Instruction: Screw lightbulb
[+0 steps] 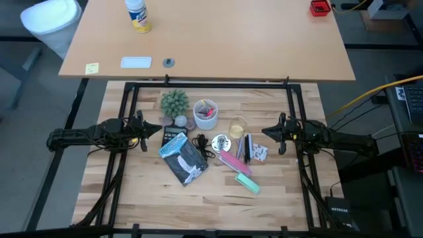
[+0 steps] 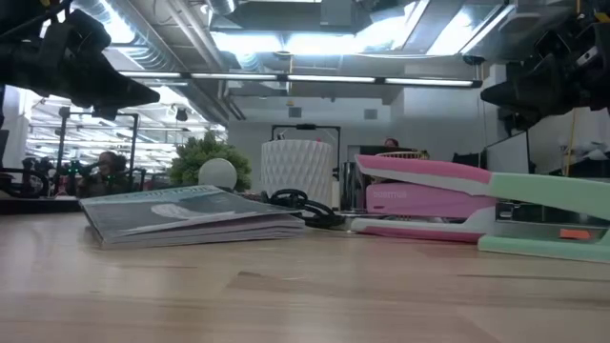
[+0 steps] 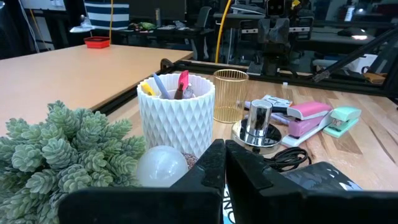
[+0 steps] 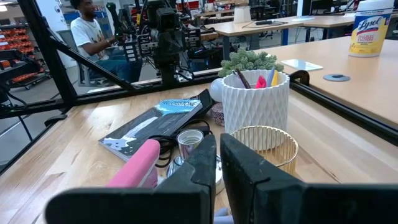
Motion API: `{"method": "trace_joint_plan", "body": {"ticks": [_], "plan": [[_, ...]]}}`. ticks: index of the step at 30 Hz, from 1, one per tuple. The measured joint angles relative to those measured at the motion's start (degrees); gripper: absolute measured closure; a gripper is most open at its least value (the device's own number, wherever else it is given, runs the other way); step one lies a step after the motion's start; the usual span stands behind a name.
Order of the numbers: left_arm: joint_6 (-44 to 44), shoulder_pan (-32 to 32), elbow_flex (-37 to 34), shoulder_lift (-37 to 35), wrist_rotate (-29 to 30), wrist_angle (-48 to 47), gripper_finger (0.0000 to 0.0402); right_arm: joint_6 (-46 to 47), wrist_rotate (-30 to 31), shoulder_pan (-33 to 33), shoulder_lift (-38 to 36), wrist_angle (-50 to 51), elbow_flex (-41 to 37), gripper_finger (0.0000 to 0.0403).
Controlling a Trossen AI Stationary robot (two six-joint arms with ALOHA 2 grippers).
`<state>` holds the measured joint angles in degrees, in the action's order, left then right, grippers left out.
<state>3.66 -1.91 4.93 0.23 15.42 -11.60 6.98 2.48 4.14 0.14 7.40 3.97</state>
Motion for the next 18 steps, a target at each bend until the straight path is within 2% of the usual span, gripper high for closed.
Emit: {"method": "trace_joint_plan", "body": {"ticks": [10, 14, 18], "plan": [[0.0, 0.0, 0.0, 0.0, 0.0, 0.0, 0.0398, 0.0, 0.1, 0.0, 0.0, -1.8, 0.0, 0.0375], [0.0, 0.0, 0.0, 0.0, 0.0, 0.0, 0.0398, 0.2, 3.2, 0.0, 0.0, -5.7, 0.0, 0.0374], [0.0, 0.0, 0.0, 0.0, 0.0, 0.0, 0.0398, -0.2, 3.3, 0.0, 0.0, -9.0, 0.0, 0.0374]]}}
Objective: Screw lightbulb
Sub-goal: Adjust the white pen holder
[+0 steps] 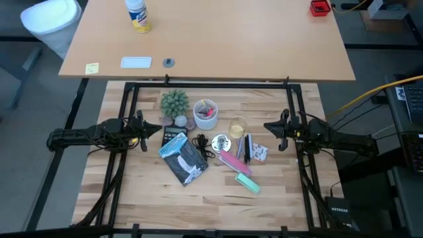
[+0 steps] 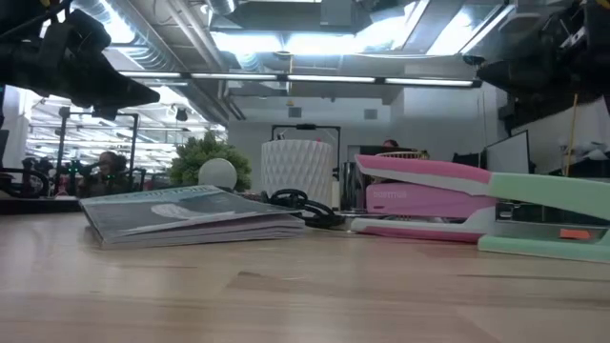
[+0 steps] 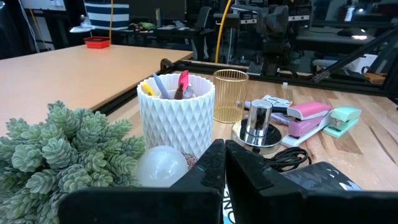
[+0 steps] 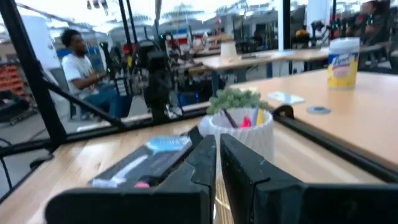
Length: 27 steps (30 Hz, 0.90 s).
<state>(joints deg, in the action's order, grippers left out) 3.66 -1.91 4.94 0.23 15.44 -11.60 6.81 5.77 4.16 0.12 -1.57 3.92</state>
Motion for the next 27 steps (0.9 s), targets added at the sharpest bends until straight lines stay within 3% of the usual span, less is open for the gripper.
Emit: {"method": "trace_joint_plan", "body": {"ticks": [6, 18, 27], "plan": [[0.0, 0.0, 0.0, 0.0, 0.0, 0.0, 0.0398, 0.0, -0.8, 0.0, 0.1, -0.3, 0.0, 0.0361], [0.0, 0.0, 0.0, 0.0, 0.0, 0.1, 0.0398, -1.4, -0.9, 0.0, 6.7, -11.4, 0.0, 0.0228], [-1.4, 0.0, 0.0, 0.0, 0.2, 0.2, 0.0398, -4.2, -0.8, 0.0, 17.6, -15.0, 3.6, 0.0221]]}}
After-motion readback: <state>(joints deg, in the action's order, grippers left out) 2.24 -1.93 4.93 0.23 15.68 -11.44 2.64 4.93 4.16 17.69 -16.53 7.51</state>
